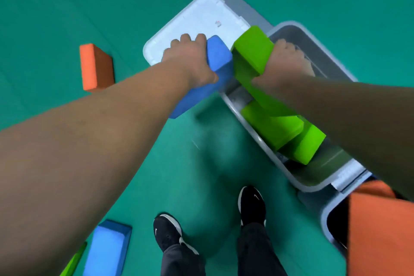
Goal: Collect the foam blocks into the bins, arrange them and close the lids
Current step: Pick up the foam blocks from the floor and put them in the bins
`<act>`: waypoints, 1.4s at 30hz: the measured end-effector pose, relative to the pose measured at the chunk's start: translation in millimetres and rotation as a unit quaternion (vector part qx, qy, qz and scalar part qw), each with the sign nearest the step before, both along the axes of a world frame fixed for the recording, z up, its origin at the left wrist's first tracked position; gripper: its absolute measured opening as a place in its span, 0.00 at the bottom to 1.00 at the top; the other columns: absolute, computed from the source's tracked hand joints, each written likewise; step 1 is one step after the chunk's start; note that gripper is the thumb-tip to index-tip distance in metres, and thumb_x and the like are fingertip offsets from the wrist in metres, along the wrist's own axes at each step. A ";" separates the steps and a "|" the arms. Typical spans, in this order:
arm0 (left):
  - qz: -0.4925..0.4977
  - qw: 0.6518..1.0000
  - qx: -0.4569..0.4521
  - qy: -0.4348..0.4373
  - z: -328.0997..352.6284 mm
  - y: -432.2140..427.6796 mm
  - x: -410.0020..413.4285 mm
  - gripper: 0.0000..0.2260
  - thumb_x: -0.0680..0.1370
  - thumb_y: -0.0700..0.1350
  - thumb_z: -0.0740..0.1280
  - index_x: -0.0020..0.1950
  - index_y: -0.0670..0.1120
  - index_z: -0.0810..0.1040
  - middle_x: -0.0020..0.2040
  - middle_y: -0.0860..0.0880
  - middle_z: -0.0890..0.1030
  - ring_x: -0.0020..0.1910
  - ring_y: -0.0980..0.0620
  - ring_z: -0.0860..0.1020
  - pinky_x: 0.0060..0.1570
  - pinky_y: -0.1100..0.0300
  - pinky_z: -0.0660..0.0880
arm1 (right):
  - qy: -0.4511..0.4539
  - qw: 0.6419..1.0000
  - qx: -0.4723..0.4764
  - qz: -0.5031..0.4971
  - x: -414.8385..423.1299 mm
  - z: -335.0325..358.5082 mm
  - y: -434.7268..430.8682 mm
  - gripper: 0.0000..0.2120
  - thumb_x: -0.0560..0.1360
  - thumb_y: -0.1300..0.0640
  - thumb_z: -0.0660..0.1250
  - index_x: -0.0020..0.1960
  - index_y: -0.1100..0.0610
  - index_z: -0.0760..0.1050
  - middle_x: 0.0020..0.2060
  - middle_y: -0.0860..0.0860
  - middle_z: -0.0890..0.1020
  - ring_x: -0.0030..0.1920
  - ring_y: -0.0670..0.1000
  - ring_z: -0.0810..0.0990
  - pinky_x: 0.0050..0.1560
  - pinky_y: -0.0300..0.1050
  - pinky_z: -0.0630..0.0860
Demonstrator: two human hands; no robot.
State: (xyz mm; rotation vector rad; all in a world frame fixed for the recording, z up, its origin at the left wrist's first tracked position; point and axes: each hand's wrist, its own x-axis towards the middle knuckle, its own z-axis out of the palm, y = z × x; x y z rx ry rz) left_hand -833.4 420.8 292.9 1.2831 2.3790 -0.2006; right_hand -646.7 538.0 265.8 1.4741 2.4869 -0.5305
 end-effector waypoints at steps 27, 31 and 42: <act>-0.049 0.985 -0.101 -0.127 -72.2 -31.6 62.6 0.17 0.81 0.43 0.63 0.69 0.43 0.75 0.64 0.41 0.79 0.60 0.39 0.79 0.53 0.50 0.76 | -0.108 0.981 -0.113 0.113 11.4 -49.0 -55.7 0.20 0.78 0.56 0.64 0.68 0.59 0.66 0.65 0.59 0.72 0.64 0.63 0.75 0.60 0.53 0.74; 0.034 0.983 -0.113 -0.138 -82.4 -99.2 15.4 0.19 0.80 0.43 0.62 0.71 0.42 0.76 0.67 0.40 0.78 0.65 0.37 0.78 0.62 0.47 0.77 | -0.134 0.967 -0.118 0.184 -52.8 -49.4 -101.4 0.22 0.80 0.55 0.64 0.70 0.62 0.65 0.67 0.60 0.71 0.67 0.63 0.73 0.65 0.55 0.73; 0.292 0.934 -0.122 -0.169 -91.5 -377.7 -44.5 0.11 0.81 0.41 0.61 0.59 0.40 0.79 0.60 0.37 0.80 0.57 0.37 0.80 0.45 0.54 0.72 | -0.173 0.889 -0.092 0.415 -200.5 -43.7 -309.0 0.16 0.79 0.56 0.62 0.63 0.63 0.70 0.61 0.61 0.75 0.58 0.63 0.78 0.46 0.49 0.71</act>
